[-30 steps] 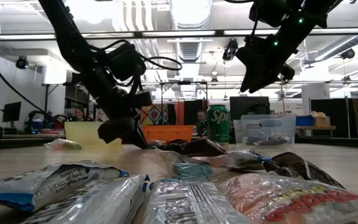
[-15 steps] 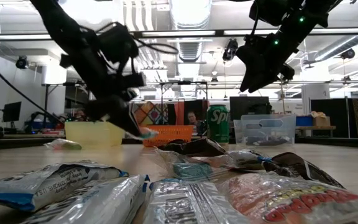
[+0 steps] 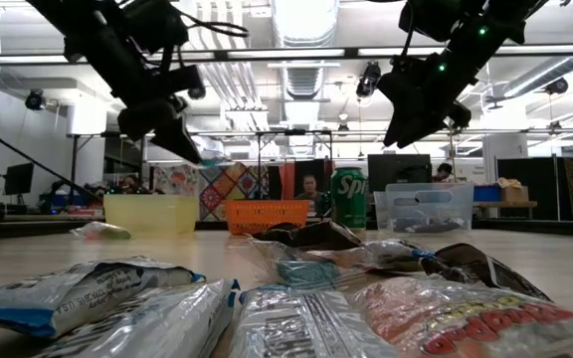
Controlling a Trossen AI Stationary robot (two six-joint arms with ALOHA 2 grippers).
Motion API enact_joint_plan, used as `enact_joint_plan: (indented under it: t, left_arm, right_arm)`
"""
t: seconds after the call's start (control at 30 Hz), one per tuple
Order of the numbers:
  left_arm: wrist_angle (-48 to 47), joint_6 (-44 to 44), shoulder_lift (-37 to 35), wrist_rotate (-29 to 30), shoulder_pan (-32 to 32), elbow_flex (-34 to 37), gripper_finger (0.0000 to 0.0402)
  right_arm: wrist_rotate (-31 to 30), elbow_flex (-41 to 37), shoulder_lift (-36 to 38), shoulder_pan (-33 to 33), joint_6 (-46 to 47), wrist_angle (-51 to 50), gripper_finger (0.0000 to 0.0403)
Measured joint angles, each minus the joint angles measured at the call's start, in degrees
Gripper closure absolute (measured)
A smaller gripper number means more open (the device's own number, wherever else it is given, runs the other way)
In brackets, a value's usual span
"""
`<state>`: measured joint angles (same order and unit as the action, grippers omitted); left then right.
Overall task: Organize candy in baskets
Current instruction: Put the blue gummy into the yellow bin
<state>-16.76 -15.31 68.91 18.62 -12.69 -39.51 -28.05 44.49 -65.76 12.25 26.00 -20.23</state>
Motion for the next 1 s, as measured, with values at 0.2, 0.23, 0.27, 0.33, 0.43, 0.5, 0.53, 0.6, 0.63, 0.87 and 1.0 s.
enact_joint_plan:
  t: [0.2,0.23,0.27,0.33,0.43,0.5,0.53,0.6,0.63,0.87,1.0]
  left_arm:
    - [-4.63,-0.29,-3.93,1.40,-10.38,-0.09,0.0402]
    - [-5.38,-0.68,-4.01,1.39,-12.63,-0.09,0.0402]
    - [-5.95,-1.25,-3.98,1.41,-14.93,-0.09,0.0402]
    - [-5.99,-2.52,-3.36,1.41,-19.77,-0.09,0.0402]
    - [-6.03,-4.42,-1.52,0.97,-26.79,-0.10,0.0401]
    - [-6.10,-5.23,-0.01,-1.02,-30.81,-0.09,0.0401]
    - [-6.16,-5.43,0.85,-2.13,-32.31,-0.09,0.0401]
    - [-6.02,-6.33,2.59,-4.22,-34.61,-0.09,0.0401]
    - [-5.99,-6.79,3.54,-4.64,-35.36,-0.09,0.0401]
    - [-2.67,-8.20,9.13,-4.61,-36.33,-0.10,0.0401]
    - [-0.01,-8.22,10.67,-4.42,-36.33,-0.09,0.0401]
  right_arm:
    - [-0.02,0.00,0.00,0.00,0.00,0.42,0.0248]
    - [-0.02,0.00,0.00,0.00,0.00,0.50,0.0248]
    - [-0.02,0.00,0.00,0.00,-0.02,0.74,0.0248]
    - [-0.02,0.00,0.00,0.00,0.00,0.90,0.0248]
    - [-0.02,0.00,0.00,0.00,-0.01,0.90,0.0248]
    - [-0.02,0.00,0.00,0.00,-0.01,0.93,0.0248]
    - [-0.02,0.00,0.00,0.00,-0.01,0.96,0.0248]
    - [-0.04,0.00,0.00,0.00,-0.02,1.01,0.0248]
    - [-0.02,0.00,0.00,0.00,0.00,1.03,0.0248]
    - [-0.03,0.00,0.00,0.00,-0.02,1.23,0.0248]
    - [-0.02,0.00,0.00,0.00,-0.02,1.22,0.0248]
